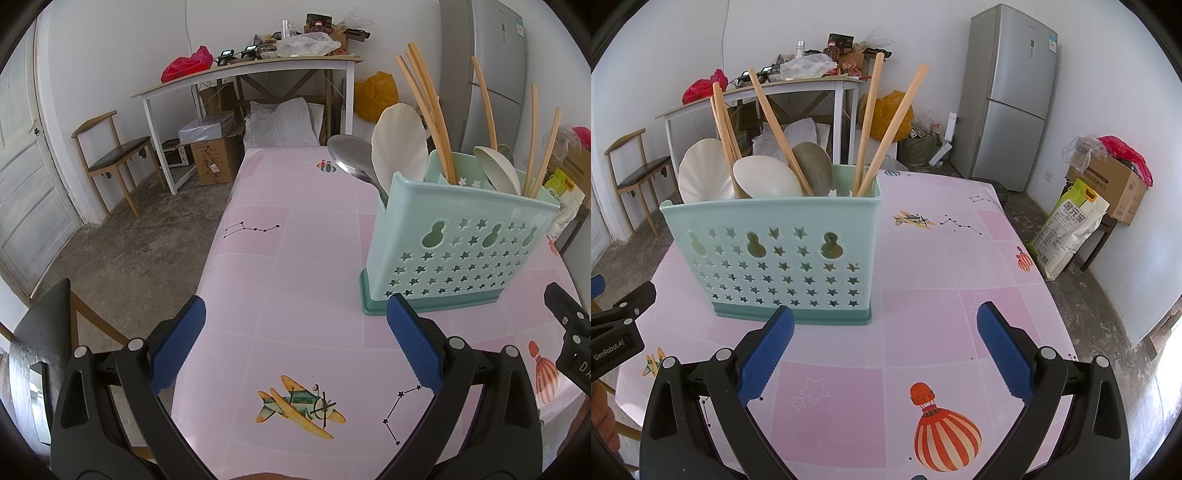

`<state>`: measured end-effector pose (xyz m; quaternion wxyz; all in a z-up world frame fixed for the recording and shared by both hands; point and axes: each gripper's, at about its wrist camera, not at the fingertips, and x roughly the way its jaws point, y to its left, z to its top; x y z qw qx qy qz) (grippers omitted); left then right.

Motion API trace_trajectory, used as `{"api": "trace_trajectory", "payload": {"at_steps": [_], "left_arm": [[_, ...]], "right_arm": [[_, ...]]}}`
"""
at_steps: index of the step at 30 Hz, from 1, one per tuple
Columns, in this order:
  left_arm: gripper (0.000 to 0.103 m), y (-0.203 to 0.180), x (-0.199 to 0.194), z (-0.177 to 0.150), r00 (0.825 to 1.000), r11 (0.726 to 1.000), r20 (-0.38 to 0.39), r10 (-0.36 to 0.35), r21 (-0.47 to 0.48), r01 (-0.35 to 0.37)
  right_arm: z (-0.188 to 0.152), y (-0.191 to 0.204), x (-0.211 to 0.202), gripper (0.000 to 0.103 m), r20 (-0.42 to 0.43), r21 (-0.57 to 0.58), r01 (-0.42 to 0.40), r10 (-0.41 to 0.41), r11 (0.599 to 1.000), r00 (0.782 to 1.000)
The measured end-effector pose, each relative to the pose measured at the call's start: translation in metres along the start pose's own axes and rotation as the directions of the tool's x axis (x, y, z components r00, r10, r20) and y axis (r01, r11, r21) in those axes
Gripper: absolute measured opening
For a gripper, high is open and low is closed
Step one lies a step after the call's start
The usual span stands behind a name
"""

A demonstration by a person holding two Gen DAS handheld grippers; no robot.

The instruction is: Organize utensils

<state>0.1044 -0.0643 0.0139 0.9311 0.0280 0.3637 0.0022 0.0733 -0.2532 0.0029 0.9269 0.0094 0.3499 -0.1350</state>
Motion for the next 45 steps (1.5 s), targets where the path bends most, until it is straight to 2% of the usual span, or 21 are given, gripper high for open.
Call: {"api": "trace_trajectory", "payload": {"at_steps": [45], "left_arm": [[0.095, -0.0007, 0.0000, -0.0006, 1.000, 1.000, 0.000, 0.000, -0.001, 0.000]], "right_arm": [[0.0043, 0.0031, -0.0024, 0.096, 0.000, -0.003, -0.002, 0.002, 1.000, 1.000]]}}
